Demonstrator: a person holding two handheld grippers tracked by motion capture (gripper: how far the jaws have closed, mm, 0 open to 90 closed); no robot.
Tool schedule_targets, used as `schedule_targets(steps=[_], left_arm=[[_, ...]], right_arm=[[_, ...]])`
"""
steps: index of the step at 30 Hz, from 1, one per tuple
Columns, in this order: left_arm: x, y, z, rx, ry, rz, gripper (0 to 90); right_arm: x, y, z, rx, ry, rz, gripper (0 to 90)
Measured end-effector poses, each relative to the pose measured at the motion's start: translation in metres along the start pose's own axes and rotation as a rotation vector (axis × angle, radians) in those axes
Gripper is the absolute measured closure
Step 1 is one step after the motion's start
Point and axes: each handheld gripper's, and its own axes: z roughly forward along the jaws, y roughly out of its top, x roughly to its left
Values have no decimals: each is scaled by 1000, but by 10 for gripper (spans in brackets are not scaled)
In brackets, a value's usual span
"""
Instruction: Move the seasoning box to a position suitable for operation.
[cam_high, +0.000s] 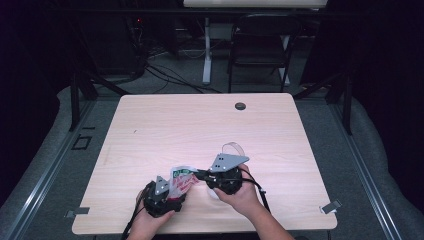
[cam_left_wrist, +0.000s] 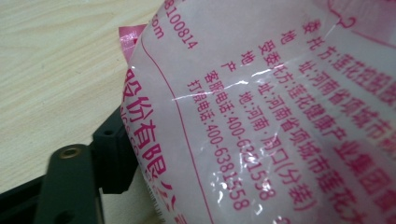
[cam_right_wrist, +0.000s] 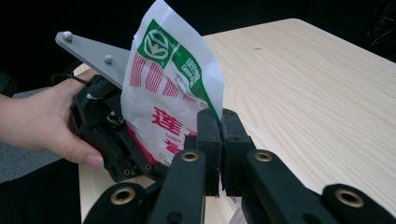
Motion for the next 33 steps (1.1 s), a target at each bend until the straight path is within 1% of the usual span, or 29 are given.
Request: schedule_targets(steps=[2, 4, 6, 12, 15, 17, 21, 24, 25, 26, 29, 31, 32, 33], left_arm=[[0, 0, 0, -4, 3, -5, 308], [1, -1, -1, -6, 6, -3, 356], [1, -1, -2, -14, 5, -21, 402], [1, -2, -3, -22, 13, -17, 455], [3, -2, -4, -37, 9, -23, 498], [4, -1, -6, -38, 6, -28, 523], [2, 3, -11, -17, 15, 1, 569], [1, 6, -15, -12, 34, 38, 581], [0, 7, -15, -19, 41, 39, 583], [1, 8, -17, -17, 49, 57, 584], [1, 10, -20, -29, 70, 73, 587], [1, 11, -22, -39, 76, 76, 589], [2, 12, -24, -41, 83, 84, 590], [2, 12, -24, -47, 88, 81, 590]], right_arm=[[0, 0, 0, 0, 1, 0, 888], [0, 0, -1, -3, 2, 0, 885], [0, 0, -1, -4, 2, 2, 885], [0, 0, 0, -4, 5, 1, 878], [1, 0, 0, -8, 7, -1, 873], [1, 0, 0, -11, 11, -2, 871], [0, 0, -2, -17, 11, 2, 863], [-2, 0, -4, -24, 10, 8, 852], [-2, 0, -4, -28, 10, 10, 847], [-2, 1, -5, -28, 9, 6, 839], [-2, 1, -6, -39, 8, 7, 808], [-1, 2, -7, -46, 11, 2, 765], [0, 3, -7, -48, 11, -1, 750], [0, 3, -8, -49, 11, -5, 730]])
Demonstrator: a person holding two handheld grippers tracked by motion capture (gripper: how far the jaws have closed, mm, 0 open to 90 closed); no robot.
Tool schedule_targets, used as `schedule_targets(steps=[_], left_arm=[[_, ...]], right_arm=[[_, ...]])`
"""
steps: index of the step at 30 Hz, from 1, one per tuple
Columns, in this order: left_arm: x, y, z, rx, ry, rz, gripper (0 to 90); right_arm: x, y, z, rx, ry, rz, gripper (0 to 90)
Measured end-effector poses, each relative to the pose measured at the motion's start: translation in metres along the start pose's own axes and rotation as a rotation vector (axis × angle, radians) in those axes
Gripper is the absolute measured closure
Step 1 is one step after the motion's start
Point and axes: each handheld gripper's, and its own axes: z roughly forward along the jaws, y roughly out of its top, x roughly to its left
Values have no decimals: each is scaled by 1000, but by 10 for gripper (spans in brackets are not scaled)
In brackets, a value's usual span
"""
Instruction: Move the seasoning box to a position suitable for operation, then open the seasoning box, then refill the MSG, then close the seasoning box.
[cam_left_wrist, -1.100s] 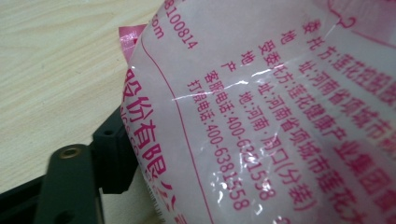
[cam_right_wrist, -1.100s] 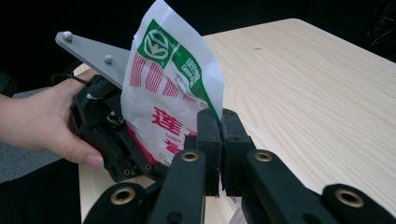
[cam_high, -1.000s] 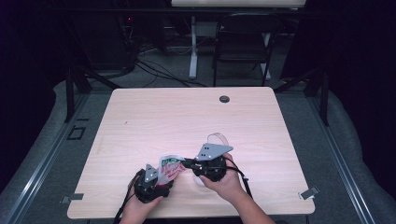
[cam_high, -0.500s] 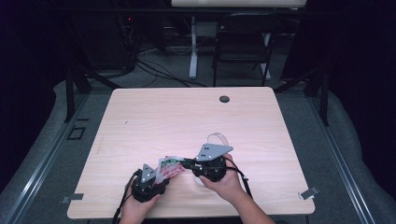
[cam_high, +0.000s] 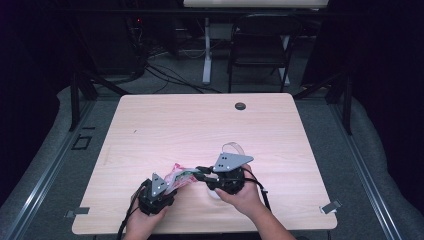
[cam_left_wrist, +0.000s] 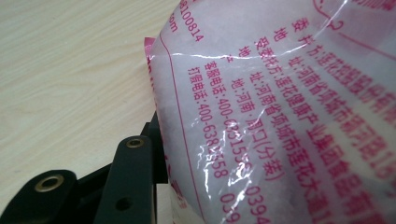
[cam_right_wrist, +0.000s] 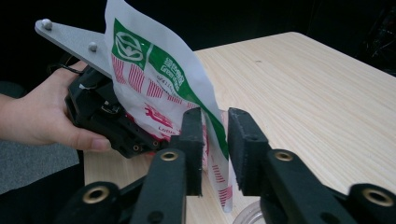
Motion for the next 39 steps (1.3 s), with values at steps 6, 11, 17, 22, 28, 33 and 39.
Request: schedule_targets(steps=[6, 11, 17, 22, 28, 33, 39], left_arm=[[3, 2, -1, 5, 18, 3, 593], [6, 5, -2, 12, 41, 24, 593], [11, 10, -4, 18, 72, 57, 594], [13, 14, -6, 19, 91, 84, 595], [13, 20, -7, 28, 125, 136, 596], [13, 30, -6, 26, 147, 171, 596], [10, 40, -4, 34, 173, 226, 597]], right_arm=[[1, 2, -1, -1, -1, -5, 648], [1, 4, -2, 0, -14, -15, 583], [-1, 7, -6, -16, -24, -15, 547], [-2, 10, -9, -20, -30, -20, 541], [-3, 15, -13, -17, -32, -27, 535], [-6, 16, -16, -15, -37, -26, 528], [-9, 18, -22, -29, -42, -25, 525]])
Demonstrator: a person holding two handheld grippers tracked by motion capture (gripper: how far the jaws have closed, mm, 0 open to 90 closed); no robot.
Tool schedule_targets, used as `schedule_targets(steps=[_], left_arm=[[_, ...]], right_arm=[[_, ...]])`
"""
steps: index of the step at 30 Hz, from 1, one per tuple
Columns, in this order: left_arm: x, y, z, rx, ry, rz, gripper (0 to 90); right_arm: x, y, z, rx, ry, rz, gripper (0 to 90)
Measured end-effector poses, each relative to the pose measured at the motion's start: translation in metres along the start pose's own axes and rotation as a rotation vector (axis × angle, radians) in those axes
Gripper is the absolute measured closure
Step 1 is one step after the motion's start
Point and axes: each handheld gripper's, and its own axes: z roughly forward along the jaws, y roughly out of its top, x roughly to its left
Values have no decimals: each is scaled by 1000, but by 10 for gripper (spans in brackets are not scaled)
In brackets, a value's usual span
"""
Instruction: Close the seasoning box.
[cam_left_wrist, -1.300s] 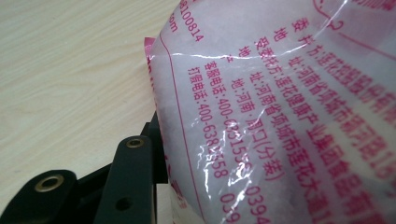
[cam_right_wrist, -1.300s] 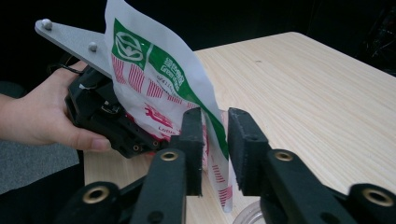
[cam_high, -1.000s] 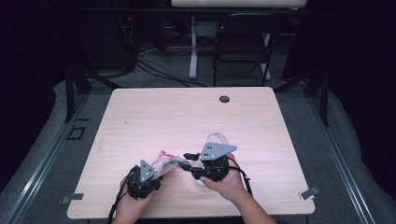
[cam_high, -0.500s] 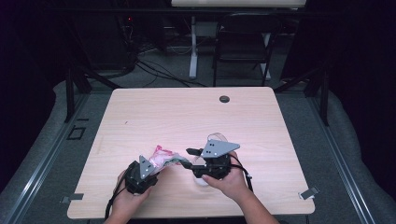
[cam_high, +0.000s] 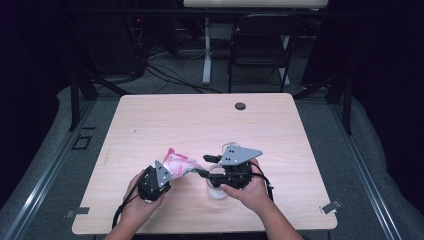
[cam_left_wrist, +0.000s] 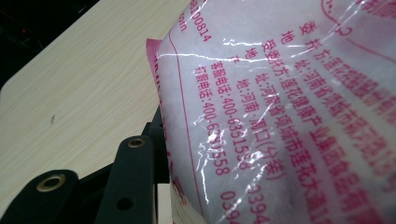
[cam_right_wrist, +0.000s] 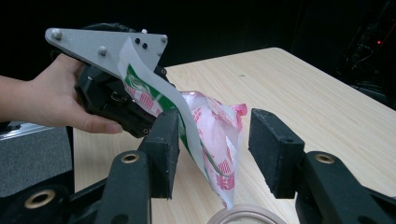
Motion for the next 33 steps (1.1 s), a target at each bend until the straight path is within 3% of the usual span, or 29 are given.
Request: schedule_targets(steps=[6, 16, 28, 33], left_arm=[[-2, 7, 1, 7, 7, 41, 598], [-4, 12, 2, 6, 17, 64, 598], [-3, 11, 2, 0, 16, 71, 600], [-3, 10, 1, -9, 25, 80, 601]], right_arm=[[0, 2, -3, -12, 8, -10, 519], [9, 4, 1, -7, 66, -56, 554], [12, 2, 3, 10, 69, -79, 851], [11, 1, 3, 11, 78, -63, 889]])
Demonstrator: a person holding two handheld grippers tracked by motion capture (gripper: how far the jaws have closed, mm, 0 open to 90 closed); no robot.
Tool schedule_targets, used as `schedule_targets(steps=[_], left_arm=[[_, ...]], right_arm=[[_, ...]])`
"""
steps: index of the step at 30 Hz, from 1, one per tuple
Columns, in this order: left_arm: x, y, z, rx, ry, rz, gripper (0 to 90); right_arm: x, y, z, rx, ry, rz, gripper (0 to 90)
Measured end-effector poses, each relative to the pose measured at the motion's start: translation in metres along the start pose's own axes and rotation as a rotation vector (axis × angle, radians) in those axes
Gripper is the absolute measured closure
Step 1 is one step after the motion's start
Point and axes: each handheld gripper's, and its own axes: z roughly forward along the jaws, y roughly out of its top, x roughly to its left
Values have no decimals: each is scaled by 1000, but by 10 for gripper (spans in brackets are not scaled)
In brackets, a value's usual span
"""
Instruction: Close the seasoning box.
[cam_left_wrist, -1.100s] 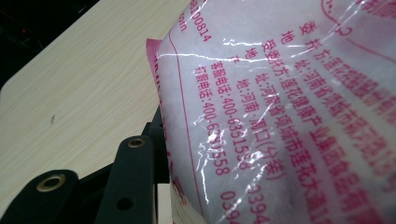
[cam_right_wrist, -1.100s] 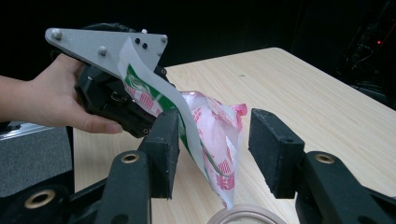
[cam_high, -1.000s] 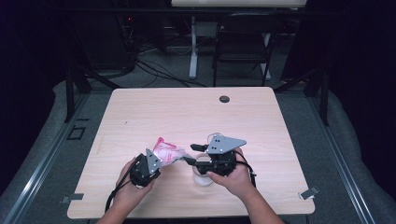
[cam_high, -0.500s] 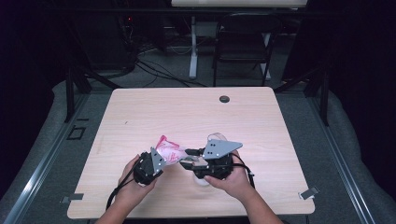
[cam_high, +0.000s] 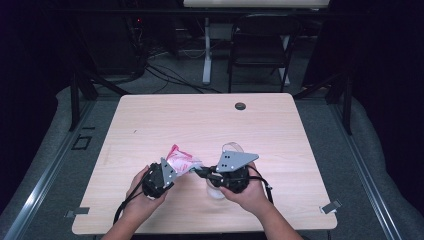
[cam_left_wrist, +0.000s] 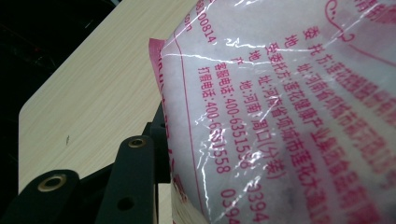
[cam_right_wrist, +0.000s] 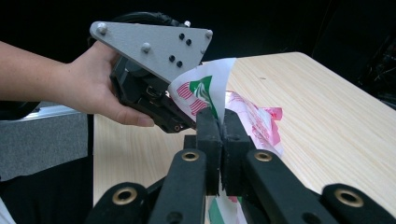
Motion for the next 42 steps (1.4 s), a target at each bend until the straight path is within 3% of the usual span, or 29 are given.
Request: schedule_targets(steps=[11, 23, 31, 42], left_arm=[[3, 3, -4, -13, 46, 32, 605], [-2, 11, -8, -43, 119, 133, 611], [-7, 17, -8, -62, 145, 179, 618], [-12, 27, -8, -93, 194, 265, 622]], right_arm=[[-4, -1, -1, -14, -17, 75, 900], [-12, -4, -7, -31, -50, 140, 900], [-14, -4, -14, -39, -77, 140, 900], [-17, -10, -23, -62, -97, 190, 900]])
